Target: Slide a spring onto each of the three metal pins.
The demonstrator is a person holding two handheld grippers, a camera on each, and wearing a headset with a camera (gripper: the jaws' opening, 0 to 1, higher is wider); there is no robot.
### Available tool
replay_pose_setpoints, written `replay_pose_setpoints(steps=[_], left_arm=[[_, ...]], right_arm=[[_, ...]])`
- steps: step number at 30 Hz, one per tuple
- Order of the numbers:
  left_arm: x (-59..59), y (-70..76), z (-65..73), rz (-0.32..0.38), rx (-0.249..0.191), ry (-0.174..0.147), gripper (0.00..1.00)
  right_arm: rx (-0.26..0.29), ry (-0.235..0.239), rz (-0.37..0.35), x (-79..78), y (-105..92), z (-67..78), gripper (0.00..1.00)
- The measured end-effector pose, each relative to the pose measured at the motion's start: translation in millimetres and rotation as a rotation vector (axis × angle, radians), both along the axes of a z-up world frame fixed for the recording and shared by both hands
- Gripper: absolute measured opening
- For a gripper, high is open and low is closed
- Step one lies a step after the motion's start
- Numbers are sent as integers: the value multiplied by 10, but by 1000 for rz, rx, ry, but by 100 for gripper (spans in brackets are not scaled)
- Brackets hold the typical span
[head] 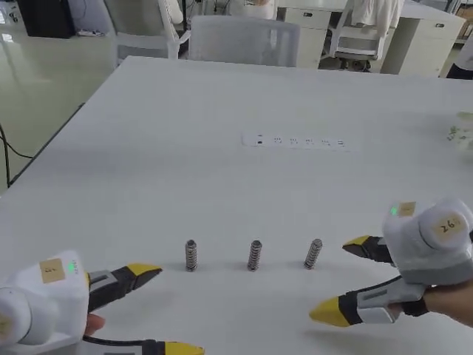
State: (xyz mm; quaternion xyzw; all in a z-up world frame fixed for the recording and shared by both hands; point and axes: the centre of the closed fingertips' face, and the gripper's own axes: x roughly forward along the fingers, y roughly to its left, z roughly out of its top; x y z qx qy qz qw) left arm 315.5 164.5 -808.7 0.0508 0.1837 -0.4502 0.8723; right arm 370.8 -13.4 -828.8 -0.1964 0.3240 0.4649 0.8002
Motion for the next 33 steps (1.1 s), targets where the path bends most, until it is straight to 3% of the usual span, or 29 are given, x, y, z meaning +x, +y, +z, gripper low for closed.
replay_pose_setpoints(steps=[11,13,18,26,33], left_arm=[[55,63,4,38,-33,14,74],[66,72,8,44,-39,15,74],[77,66,6,54,-50,20,75],[81,78,-3,70,-61,26,77],[103,105,-13,93,-74,28,79]], right_arm=[[70,-14,-11,-89,-13,52,81],[129,-31,-17,-97,28,120,82],[134,-46,-5,-138,15,111,84],[210,-63,-26,-119,35,150,91],[236,-71,-11,-141,44,123,94]])
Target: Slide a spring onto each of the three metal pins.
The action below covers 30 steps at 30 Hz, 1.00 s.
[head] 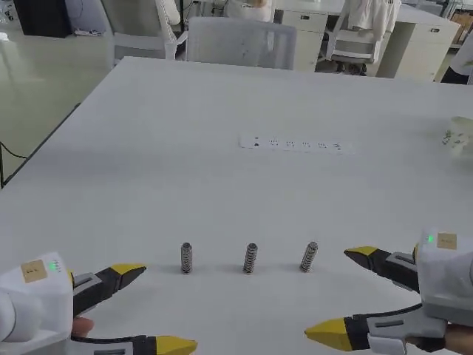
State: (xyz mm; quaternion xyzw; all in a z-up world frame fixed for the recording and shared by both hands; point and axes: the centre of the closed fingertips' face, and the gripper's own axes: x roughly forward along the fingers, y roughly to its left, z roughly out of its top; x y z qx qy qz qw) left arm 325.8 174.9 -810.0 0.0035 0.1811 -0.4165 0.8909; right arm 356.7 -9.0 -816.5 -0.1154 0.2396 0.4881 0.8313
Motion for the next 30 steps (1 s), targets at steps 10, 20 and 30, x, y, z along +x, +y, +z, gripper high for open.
replay_pose_setpoints(steps=[10,20,30], left_arm=[[24,5,-50,19,0,11,82],[37,14,-63,27,-5,17,83],[35,5,-56,29,-5,16,83]], right_arm=[[10,12,-12,12,-23,-26,96],[9,19,-16,13,-24,-37,96],[9,20,-17,8,-19,-29,96]])
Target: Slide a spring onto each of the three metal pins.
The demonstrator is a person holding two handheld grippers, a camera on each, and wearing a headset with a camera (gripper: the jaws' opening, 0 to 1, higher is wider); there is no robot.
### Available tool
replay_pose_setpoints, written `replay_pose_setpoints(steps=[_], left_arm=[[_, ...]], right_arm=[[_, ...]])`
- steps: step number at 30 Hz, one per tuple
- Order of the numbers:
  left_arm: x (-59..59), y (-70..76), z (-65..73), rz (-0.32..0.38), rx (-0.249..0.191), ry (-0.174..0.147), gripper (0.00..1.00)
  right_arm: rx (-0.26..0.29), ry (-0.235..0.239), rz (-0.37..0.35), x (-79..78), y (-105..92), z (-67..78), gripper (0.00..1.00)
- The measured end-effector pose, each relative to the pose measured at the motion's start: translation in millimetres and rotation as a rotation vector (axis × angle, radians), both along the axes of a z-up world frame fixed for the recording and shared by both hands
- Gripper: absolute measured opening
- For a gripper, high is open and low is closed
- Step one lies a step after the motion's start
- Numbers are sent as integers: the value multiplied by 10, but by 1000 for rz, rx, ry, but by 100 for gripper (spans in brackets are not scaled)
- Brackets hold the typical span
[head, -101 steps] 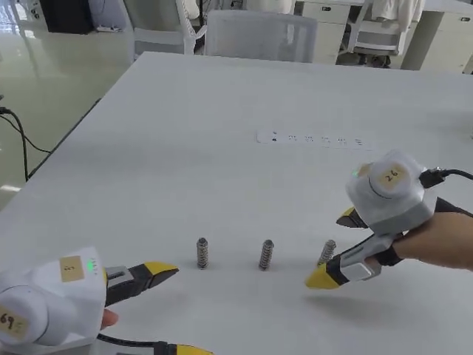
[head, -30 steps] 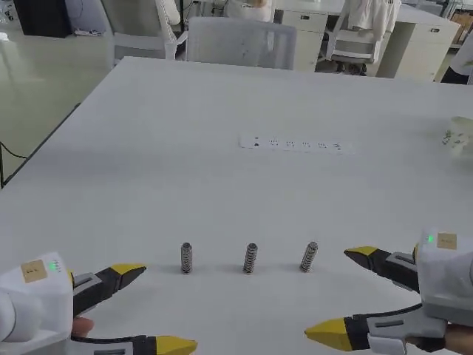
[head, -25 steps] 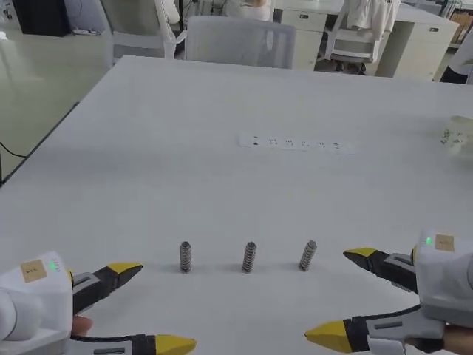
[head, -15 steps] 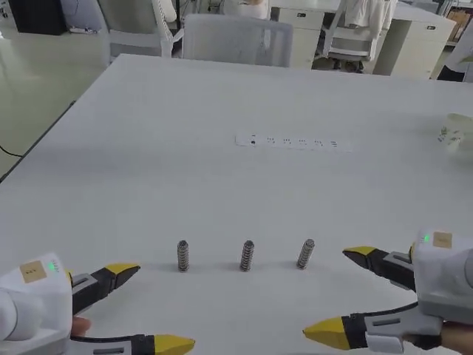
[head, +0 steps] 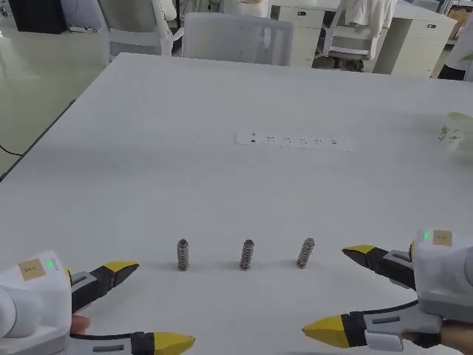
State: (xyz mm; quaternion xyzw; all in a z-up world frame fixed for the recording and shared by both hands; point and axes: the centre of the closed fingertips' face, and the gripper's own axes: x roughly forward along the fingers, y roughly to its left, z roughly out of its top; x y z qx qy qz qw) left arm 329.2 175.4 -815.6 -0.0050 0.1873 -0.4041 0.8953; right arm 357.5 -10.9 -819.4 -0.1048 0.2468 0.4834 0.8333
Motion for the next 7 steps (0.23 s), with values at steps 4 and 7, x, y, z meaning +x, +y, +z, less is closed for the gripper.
replay_pose_setpoints(steps=[4,7], left_arm=[[1,4,2,0,-1,0,83],[4,6,3,1,-2,-1,83]], right_arm=[[-3,3,0,-4,-5,-7,96],[-4,4,0,-5,-5,-8,96]])
